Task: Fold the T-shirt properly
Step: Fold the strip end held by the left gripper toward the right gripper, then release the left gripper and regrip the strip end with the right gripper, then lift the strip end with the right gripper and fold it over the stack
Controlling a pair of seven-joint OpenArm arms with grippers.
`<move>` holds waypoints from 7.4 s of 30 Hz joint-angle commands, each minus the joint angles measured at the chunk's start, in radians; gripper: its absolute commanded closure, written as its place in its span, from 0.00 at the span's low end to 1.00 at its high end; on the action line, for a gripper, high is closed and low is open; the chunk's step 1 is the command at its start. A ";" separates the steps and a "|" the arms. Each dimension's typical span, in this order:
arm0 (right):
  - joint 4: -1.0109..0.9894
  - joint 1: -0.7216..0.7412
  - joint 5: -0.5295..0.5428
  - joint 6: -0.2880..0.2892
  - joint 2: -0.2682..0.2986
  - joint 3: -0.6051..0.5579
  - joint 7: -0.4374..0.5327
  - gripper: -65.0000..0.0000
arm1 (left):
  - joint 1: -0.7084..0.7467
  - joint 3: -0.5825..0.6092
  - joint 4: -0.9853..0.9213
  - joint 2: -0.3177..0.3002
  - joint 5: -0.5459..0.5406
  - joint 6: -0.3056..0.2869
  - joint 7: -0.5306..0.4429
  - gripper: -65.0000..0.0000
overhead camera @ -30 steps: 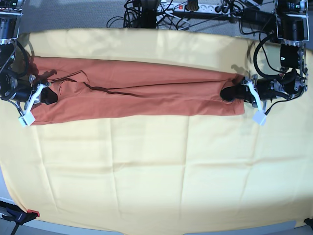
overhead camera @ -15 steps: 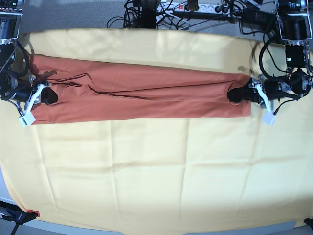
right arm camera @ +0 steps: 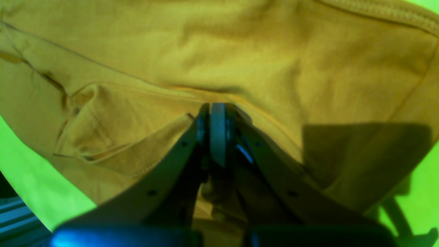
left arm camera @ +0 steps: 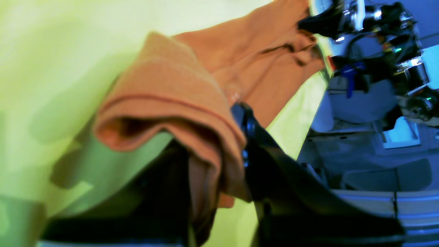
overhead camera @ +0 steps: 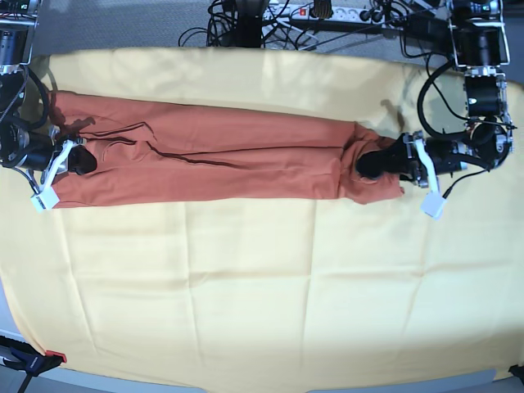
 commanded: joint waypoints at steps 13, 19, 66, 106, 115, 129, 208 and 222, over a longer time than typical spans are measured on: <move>0.004 0.003 -0.027 -0.002 0.012 -0.001 -0.022 1.00 | -0.023 0.096 0.035 0.203 -0.026 -0.043 -0.061 1.00; 0.004 0.003 -0.027 -0.002 0.012 -0.001 -0.023 1.00 | -0.023 0.105 0.035 0.319 0.019 -0.043 -0.121 1.00; 0.005 0.127 0.263 -0.002 0.029 -0.001 -0.154 0.49 | -0.017 0.077 0.034 0.420 0.481 -0.043 -0.328 1.00; -0.330 -0.069 0.463 -0.002 0.049 0.378 -0.275 0.35 | -0.017 0.077 0.034 0.239 0.453 -0.043 -0.346 1.00; -0.327 -0.048 0.463 -0.002 0.036 0.276 -0.275 0.35 | -0.017 0.077 0.034 0.239 0.451 -0.043 -0.345 1.00; -0.327 -0.049 0.463 -0.002 0.024 0.251 -0.275 0.35 | -0.017 0.077 0.034 0.239 0.443 -0.043 -0.346 1.00; 0.464 -0.016 0.463 -0.002 -0.383 0.146 -0.275 1.00 | -0.014 0.077 0.034 0.180 0.405 -0.043 -0.344 1.00; 0.462 -0.016 0.444 -0.002 -0.537 0.078 -0.275 0.76 | -0.014 0.077 0.034 0.180 0.405 -0.043 -0.341 1.00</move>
